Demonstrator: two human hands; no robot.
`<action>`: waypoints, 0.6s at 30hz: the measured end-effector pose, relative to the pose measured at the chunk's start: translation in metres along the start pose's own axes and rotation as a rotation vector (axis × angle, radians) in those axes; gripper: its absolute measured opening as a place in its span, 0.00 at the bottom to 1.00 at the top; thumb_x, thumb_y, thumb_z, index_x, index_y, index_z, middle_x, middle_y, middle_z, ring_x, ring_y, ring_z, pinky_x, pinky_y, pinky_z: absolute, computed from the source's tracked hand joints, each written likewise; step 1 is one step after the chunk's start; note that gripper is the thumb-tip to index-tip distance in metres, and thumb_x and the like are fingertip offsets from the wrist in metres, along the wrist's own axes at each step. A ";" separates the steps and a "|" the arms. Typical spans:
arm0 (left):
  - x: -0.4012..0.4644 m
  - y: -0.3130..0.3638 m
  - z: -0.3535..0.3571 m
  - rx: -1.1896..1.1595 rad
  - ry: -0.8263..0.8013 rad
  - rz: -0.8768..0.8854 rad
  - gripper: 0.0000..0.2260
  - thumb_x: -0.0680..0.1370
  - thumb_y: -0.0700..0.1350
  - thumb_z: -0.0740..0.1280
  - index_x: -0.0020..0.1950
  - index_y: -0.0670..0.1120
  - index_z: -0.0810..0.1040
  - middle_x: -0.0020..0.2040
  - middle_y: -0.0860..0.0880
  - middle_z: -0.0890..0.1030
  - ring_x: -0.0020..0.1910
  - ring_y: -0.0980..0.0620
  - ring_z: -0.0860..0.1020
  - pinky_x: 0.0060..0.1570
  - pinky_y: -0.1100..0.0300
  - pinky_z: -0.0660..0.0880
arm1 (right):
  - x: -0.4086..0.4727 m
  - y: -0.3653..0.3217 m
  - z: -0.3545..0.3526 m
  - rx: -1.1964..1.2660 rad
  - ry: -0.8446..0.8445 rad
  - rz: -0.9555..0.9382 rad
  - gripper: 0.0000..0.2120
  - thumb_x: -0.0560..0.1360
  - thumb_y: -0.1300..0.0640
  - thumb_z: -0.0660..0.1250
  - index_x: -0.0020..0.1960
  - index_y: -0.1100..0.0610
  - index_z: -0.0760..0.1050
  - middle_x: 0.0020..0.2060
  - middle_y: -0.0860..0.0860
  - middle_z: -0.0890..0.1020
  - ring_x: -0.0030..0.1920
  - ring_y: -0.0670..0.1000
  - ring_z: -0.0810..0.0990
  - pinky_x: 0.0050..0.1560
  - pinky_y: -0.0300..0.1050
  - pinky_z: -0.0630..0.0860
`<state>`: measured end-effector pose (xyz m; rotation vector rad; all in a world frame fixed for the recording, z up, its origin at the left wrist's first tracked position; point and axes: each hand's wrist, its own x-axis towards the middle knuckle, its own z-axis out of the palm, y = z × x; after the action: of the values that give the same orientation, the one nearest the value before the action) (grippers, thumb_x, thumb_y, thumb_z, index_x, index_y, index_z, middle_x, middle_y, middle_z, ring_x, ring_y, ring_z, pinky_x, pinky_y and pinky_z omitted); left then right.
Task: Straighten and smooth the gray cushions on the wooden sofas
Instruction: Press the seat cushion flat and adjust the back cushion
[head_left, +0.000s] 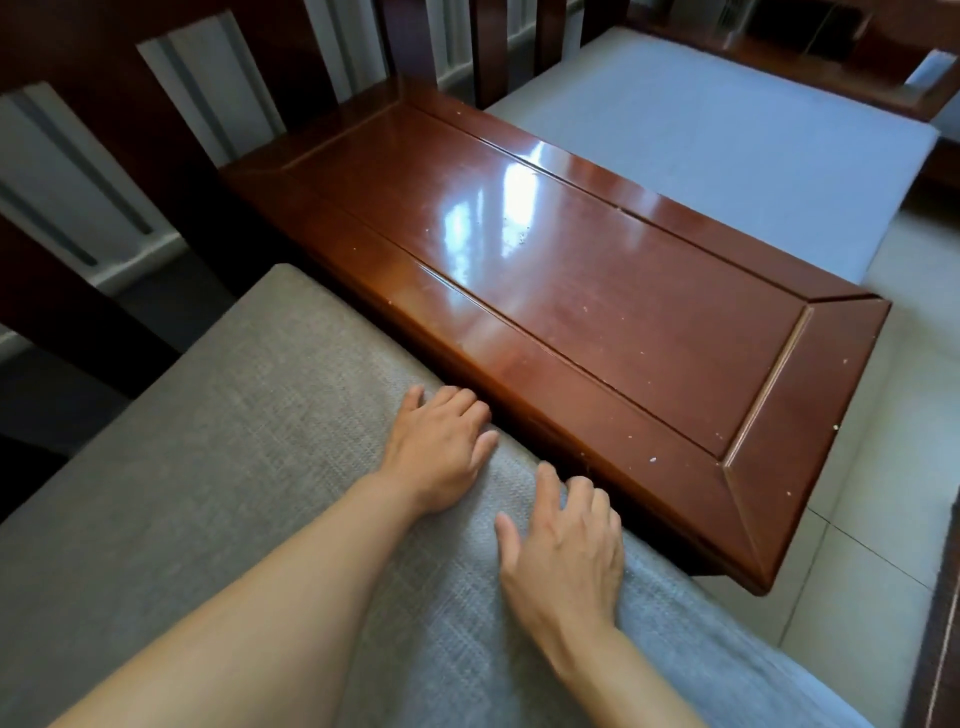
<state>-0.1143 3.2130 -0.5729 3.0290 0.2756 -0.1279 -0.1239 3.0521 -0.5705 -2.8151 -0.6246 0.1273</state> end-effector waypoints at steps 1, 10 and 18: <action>0.002 0.002 0.000 0.031 -0.048 -0.016 0.28 0.74 0.61 0.40 0.57 0.50 0.74 0.56 0.52 0.75 0.62 0.51 0.70 0.60 0.50 0.55 | -0.003 0.000 0.003 -0.001 -0.042 -0.011 0.30 0.62 0.43 0.76 0.57 0.59 0.76 0.41 0.56 0.76 0.40 0.56 0.74 0.40 0.51 0.75; -0.056 -0.021 0.021 0.092 -0.507 -0.106 0.29 0.81 0.56 0.54 0.78 0.56 0.43 0.79 0.55 0.42 0.77 0.50 0.47 0.71 0.42 0.51 | -0.023 0.006 0.053 -0.064 -0.379 -0.129 0.42 0.69 0.37 0.66 0.77 0.50 0.56 0.76 0.63 0.54 0.75 0.64 0.54 0.71 0.60 0.58; -0.076 0.005 0.033 -0.010 -0.455 -0.187 0.29 0.81 0.55 0.55 0.78 0.57 0.43 0.79 0.52 0.40 0.77 0.48 0.44 0.71 0.40 0.51 | -0.019 0.008 0.039 -0.129 -0.498 -0.224 0.42 0.76 0.38 0.58 0.78 0.49 0.36 0.76 0.61 0.36 0.76 0.61 0.38 0.74 0.56 0.45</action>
<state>-0.1904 3.1915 -0.5978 2.8489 0.5092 -0.8084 -0.1431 3.0457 -0.6101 -2.8149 -1.0818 0.7861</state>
